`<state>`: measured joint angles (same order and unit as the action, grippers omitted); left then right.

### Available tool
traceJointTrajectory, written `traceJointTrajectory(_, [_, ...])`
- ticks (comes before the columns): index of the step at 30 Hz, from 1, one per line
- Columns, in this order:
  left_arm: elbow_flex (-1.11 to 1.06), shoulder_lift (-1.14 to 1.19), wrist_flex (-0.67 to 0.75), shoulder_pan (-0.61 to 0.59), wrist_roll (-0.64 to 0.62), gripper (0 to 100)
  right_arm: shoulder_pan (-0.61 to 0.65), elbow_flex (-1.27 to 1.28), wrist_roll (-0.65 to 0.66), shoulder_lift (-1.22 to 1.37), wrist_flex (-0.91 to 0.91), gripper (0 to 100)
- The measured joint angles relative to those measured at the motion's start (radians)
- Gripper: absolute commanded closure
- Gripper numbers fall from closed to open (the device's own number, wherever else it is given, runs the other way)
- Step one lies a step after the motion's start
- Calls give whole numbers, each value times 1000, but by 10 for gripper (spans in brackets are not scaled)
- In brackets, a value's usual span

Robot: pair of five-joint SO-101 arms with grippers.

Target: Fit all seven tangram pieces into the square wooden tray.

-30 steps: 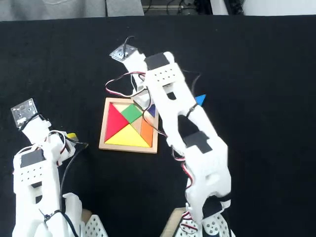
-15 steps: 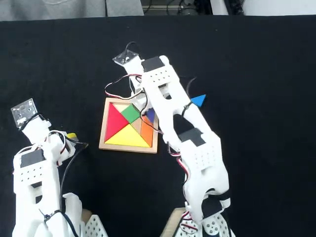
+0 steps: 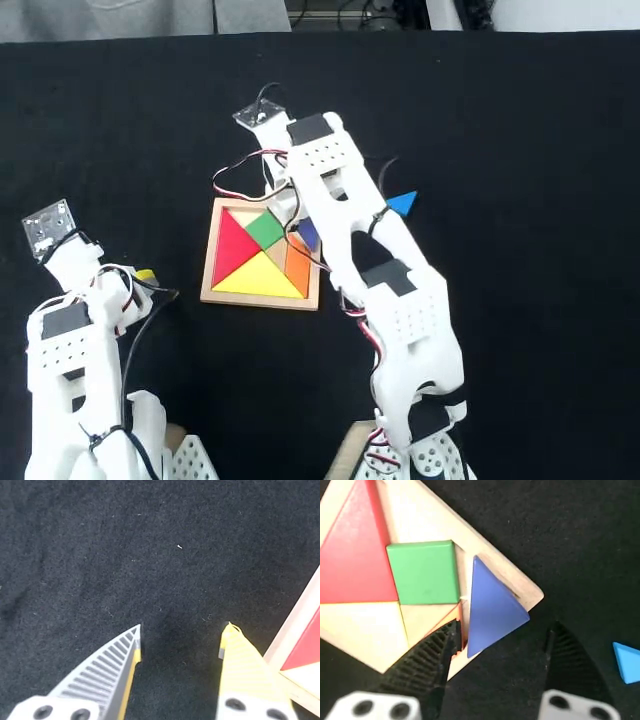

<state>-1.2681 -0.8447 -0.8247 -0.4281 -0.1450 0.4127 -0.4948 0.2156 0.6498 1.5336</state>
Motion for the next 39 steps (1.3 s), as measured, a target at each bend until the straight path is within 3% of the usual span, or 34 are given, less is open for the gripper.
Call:
traceJointTrajectory(5, [0,0,0,0,0,744,-98,-118,11,-2,49,988])
traceJointTrajectory(9, [0,0,0,0,0,744,-166,-130,11,26,46,972])
traceJointTrajectory(19, [0,0,0,0,0,744,-169,-230,14,236,38,987])
traceJointTrajectory(39, [0,0,0,0,0,744,-97,-399,0,288,190,988])
